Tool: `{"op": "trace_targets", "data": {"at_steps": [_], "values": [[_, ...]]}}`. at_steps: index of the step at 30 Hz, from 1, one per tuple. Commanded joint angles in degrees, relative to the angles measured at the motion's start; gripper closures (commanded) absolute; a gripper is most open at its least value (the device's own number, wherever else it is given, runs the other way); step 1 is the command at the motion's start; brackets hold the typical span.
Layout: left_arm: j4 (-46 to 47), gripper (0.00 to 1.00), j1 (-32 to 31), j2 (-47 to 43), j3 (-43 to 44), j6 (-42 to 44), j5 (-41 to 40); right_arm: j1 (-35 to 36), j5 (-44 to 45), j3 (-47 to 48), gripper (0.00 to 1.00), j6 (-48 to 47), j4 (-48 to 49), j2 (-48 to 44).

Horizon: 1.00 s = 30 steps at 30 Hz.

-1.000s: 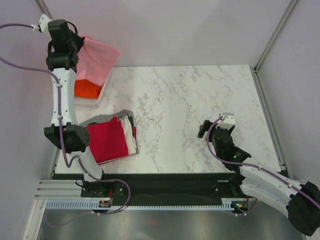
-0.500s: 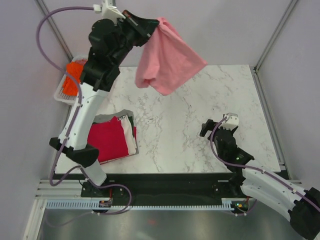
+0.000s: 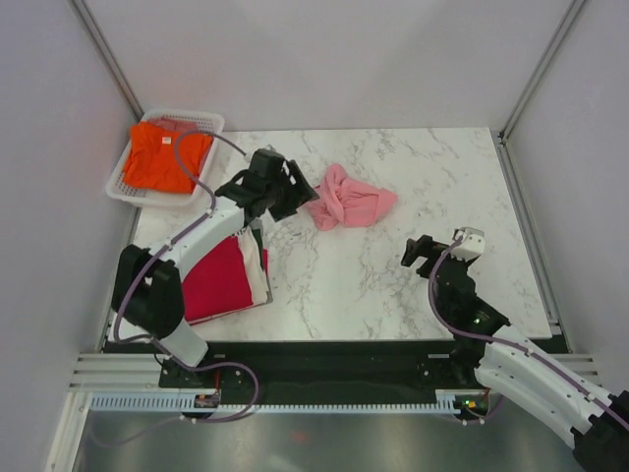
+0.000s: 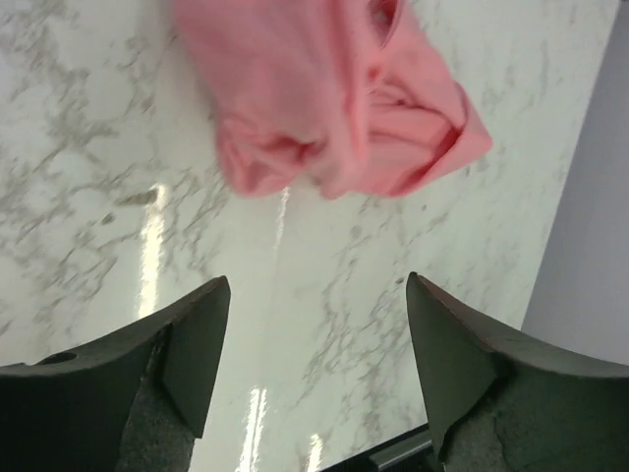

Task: Fold and stack the t-shirts
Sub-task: Move the tshirt to the center of the board, then flatten the tshirt out

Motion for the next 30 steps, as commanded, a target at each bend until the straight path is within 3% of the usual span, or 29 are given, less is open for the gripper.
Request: {"op": "trace_targets", "data": {"at_steps": [1,6,9,13,18,21,25,30], "values": [[7.1,0.19,1.1,-12.3,-7.7,1.4,2.2,0.0,0.9,0.8,0.02,0.2,0.1,2.4],[6.9,0.16,1.1,-18.6,-16.0,7.8,0.9,0.0,-0.7,4.1,0.10,0.0,0.4,9.8],[8.1,0.16,1.0,-23.1,-20.6,10.2,0.5,-0.4,-2.1,11.1,0.24,0.1,-2.2,15.6],[11.6,0.16,1.0,-27.5,-25.9,12.5,0.9,-2.9,-5.4,20.6,0.30,1.2,-7.1,25.4],[18.1,0.16,0.9,-31.8,-34.3,14.5,0.9,-9.2,-14.4,31.5,0.31,2.5,-7.5,40.7],[25.6,0.18,0.9,-33.6,-41.0,15.0,0.4,-12.0,-18.8,37.9,0.25,3.0,-7.6,49.4],[32.1,0.19,0.7,-37.0,-47.3,17.4,-3.5,-13.2,-17.5,46.0,0.23,2.6,-10.3,59.8],[35.4,0.20,0.8,-41.0,-51.4,19.9,-6.5,-15.9,-17.2,51.1,0.23,3.9,-12.0,66.1]]}}
